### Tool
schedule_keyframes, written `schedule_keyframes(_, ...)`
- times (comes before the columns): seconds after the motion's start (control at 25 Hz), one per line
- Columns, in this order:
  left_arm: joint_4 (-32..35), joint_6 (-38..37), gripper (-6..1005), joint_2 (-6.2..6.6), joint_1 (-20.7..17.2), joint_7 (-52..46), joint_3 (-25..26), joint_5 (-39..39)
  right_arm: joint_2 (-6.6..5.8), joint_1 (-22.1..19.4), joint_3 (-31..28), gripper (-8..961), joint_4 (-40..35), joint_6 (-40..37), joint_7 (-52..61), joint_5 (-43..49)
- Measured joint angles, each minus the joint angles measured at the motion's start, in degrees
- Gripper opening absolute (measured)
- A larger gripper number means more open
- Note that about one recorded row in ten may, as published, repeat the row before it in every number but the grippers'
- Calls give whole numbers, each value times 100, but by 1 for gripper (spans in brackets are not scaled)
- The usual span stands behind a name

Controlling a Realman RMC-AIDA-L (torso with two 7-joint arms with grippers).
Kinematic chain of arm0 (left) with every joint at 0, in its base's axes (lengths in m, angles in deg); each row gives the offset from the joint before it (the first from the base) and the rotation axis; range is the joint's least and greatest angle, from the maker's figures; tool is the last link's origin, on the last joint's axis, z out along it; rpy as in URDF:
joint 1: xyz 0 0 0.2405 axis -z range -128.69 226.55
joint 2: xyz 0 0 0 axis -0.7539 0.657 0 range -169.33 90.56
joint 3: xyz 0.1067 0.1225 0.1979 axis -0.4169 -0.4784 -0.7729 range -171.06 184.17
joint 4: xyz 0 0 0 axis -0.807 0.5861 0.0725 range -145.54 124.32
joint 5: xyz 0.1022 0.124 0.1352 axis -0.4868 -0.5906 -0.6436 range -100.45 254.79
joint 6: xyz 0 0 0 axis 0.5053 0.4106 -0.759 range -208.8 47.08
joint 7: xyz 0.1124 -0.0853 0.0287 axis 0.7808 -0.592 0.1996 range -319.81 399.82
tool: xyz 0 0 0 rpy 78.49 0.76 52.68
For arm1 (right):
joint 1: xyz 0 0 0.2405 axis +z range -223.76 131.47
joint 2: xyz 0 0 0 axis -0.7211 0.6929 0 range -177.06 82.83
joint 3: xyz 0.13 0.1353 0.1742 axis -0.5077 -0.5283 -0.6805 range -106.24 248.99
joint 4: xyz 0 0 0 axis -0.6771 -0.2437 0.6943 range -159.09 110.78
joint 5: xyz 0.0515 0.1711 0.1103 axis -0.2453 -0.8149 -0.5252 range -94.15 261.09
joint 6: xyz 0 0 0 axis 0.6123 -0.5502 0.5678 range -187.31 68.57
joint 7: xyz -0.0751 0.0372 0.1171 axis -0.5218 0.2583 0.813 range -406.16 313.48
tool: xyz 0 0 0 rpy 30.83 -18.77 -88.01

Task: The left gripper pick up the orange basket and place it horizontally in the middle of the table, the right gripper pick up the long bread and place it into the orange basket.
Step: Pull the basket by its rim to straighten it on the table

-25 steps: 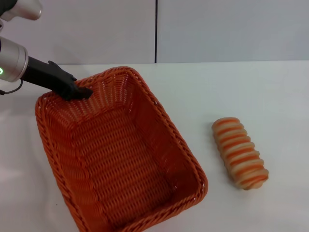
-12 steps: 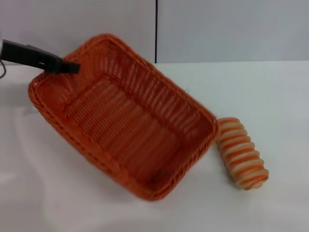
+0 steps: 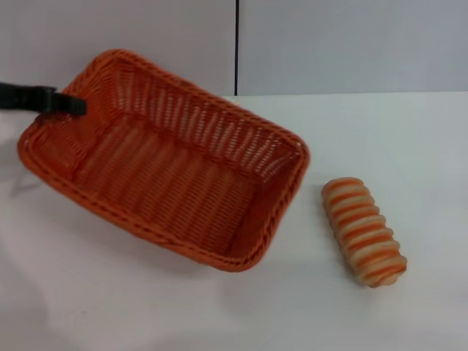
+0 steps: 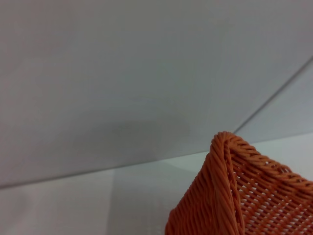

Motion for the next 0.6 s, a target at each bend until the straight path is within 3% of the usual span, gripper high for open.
schedule_keyframes(0.24,35,-21,182,-21,-204,-26,164,127,0,9,1,650,0,10,0,0)
schedule_keyframes(0.28,47,-67,182,-30,-613,-61,354,467,0,19,3,649,0,11,0,0)
schedule_keyframes(0.32,48,-77,182,-28,-760,-91,387,621,0,37,5,649,0,12,0,0)
schedule_keyframes(0.6,-10,-115,196,-102,-1398,-125,552,1247,0,86,39,649,0,60,0,1)
